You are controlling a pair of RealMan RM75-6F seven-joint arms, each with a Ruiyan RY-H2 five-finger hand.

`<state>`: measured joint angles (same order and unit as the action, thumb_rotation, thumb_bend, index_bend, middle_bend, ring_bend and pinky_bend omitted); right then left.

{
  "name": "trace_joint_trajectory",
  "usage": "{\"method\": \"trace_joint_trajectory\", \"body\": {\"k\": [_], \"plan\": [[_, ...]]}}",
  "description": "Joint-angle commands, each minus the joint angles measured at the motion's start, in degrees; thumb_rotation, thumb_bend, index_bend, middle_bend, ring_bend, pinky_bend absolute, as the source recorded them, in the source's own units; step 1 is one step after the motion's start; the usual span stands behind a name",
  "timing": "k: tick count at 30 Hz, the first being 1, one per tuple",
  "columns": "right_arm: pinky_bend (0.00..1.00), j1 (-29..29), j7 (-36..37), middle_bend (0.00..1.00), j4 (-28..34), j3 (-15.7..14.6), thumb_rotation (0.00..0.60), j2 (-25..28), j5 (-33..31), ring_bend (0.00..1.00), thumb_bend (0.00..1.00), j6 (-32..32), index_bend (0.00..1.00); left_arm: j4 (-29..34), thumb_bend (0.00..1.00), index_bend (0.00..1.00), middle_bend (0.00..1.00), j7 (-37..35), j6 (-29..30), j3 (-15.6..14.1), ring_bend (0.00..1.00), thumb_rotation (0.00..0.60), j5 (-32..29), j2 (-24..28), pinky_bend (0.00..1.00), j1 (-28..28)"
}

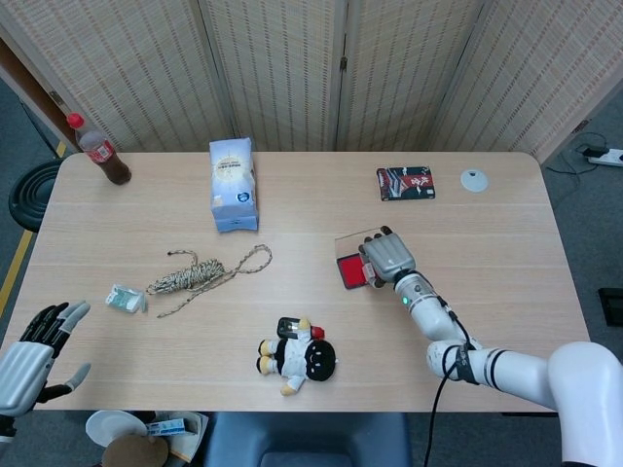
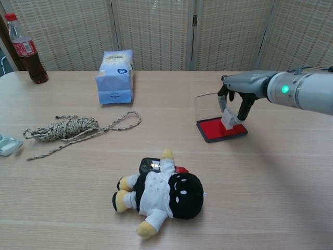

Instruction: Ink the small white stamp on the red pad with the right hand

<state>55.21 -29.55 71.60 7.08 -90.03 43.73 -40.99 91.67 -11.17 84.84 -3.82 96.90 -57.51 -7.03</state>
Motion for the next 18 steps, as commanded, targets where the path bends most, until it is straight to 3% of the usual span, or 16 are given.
{"method": "trace_joint_trajectory", "body": {"k": [1, 18], "plan": [[0.11, 0.12, 0.09, 0.31, -0.39, -0.09, 0.6, -0.33, -0.1, 0.26, 0.28, -0.02, 0.64, -0.19, 0.34, 0.0, 0.0, -0.32, 0.0, -0.05, 0.0, 0.6, 0.1, 0.07, 0.06, -0.08], [0.11, 0.55, 1.79, 0.31, -4.43, 0.06, 0.6, -2.83, 0.06, 0.26, 0.28, 0.77, 0.65, -1.19, 0.34, 0.0, 0.0, -3.09, 0.53, -0.26, 0.0, 0.6, 0.73, 0.39, 0.06, -0.35]]}}
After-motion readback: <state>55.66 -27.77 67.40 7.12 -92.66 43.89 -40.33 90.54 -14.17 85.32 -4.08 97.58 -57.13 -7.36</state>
